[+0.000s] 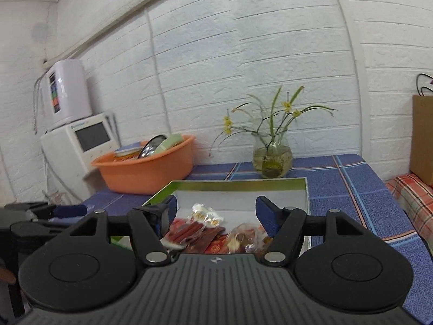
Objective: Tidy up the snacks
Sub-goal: 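Grasp the cracker pack with the right gripper beside the left gripper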
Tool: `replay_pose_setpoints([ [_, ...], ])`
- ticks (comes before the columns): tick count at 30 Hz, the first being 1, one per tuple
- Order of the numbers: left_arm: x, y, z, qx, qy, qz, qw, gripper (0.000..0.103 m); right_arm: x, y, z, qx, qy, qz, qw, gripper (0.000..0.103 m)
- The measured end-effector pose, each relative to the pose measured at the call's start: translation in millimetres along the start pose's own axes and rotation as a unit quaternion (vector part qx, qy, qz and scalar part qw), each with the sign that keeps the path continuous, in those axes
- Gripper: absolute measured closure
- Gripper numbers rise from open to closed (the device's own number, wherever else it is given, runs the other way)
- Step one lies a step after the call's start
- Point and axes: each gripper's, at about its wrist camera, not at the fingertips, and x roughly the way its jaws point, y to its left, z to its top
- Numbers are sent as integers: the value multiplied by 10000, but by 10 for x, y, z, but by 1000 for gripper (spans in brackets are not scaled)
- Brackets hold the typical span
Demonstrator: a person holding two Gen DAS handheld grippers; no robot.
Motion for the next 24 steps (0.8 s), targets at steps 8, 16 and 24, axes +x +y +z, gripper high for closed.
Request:
replay_pose_setpoints([
  [8,-256,109,-491,-192,323,-105,9992,34,-382,119,-440,24,731,469,9962,0],
  [16,-289,-122,-786,378,833,-272,9954,34,-152,290,-429,484,1171,1043,9864,24],
  [24,-374,-115,-857,346,790,-938,9919,33,733,703,-400,637,2314,1709,9556,3],
])
